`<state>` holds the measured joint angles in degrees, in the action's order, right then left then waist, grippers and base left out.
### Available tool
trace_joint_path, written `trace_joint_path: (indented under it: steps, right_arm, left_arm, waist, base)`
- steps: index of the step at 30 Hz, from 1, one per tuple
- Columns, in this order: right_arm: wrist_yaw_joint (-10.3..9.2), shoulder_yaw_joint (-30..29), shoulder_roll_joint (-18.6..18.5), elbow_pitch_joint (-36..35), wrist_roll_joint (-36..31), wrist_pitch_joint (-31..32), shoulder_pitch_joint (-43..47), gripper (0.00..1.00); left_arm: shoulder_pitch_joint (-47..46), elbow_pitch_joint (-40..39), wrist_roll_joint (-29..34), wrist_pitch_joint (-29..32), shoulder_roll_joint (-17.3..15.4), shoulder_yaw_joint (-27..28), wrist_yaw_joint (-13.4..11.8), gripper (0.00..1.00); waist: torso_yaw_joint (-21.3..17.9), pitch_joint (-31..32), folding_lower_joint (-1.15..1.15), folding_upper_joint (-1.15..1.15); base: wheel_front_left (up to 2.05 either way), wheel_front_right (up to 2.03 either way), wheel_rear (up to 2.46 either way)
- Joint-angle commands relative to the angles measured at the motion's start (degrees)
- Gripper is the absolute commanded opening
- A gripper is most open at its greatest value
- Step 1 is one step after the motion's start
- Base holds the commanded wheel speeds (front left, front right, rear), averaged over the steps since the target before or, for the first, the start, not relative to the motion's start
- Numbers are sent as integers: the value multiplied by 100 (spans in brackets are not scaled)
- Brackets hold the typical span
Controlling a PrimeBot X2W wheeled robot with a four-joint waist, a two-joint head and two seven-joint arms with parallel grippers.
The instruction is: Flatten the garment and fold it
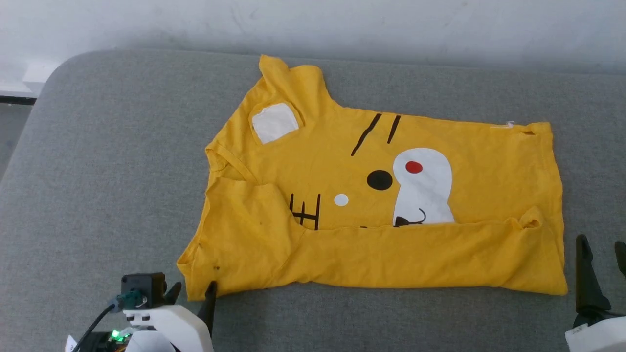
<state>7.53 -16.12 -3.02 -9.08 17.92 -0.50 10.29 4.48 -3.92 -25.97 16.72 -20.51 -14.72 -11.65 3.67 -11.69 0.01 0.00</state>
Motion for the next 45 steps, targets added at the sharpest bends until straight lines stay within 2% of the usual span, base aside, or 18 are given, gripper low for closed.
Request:
trace_joint_path:
  steps: [1, 5, 9, 10, 11, 16, 22, 29, 35, 43, 44, 45]
  right_arm:
    - [-4, -2, 13, 0, -43, 30, -94, 100]
    - [-4, -3, 14, -33, -71, 89, -116, 100]
    - [-4, 29, 14, -87, -124, 174, -166, 100]
    - [-4, 47, 14, -106, -147, 204, -179, 100]
    - [-4, 58, 14, -126, -158, 239, -195, 100]
    - [-4, 53, 14, -384, -337, 517, -316, 100]
    - [-4, -52, 14, -732, -644, 1350, -444, 100]
    - [-4, -388, 13, -588, -602, 2306, -196, 100]
    - [-4, -389, 13, -200, -415, 2405, -108, 100]
    - [-4, -29, 13, 526, -456, 2387, -396, 100]
    - [-4, -52, 13, 607, -418, 2390, -432, 59]
    - [-4, -102, 13, 691, -408, 2405, -462, 40]
  left_arm:
    - [-141, 140, -76, 42, 54, -14, 14, 100]
    - [-272, 610, -206, 233, 138, -9, -30, 100]
    - [-484, 969, -271, 279, 160, -25, 42, 100]
    - [-525, 1010, -288, 257, 173, -23, 61, 35]
    - [-556, 1044, -309, 236, 186, -20, 81, 0]
    - [-505, 972, -510, 214, 171, 85, 168, 0]
    - [-239, 403, -662, -115, 144, 479, -28, 0]
    - [-4, -160, -666, -142, 162, 514, -170, 0]
    - [38, -310, -683, -100, 170, 470, -184, 0]
    - [-33, -321, -664, -58, 138, 436, -212, 0]
    - [-38, -318, -660, -49, 136, 427, -217, 0]
    - [-39, -313, -657, -40, 135, 419, -224, 0]
  waist:
    - [-9, -57, -1, 0]
    - [9, -116, -1, 0]
    - [32, -150, -1, 0]
    - [33, -154, -1, 0]
    - [30, -156, -1, 0]
    - [-28, -151, -1, 0]
    - [-111, -195, -1, 0]
    - [-68, -267, -1, 0]
    - [-41, -336, -1, 0]
    - [-15, -371, -1, 0]
    - [-10, -361, -1, 0]
    - [-6, -348, -1, 0]
  base:
    - [0, 0, 0]
    - [0, 0, 0]
    - [0, 0, 0]
    - [0, 0, 0]
    - [0, 0, 0]
    - [0, 0, 0]
    - [0, 0, 0]
    - [0, 0, 0]
    - [0, 0, 0]
    - [0, 0, 0]
    - [0, 0, 0]
    - [0, 0, 0]
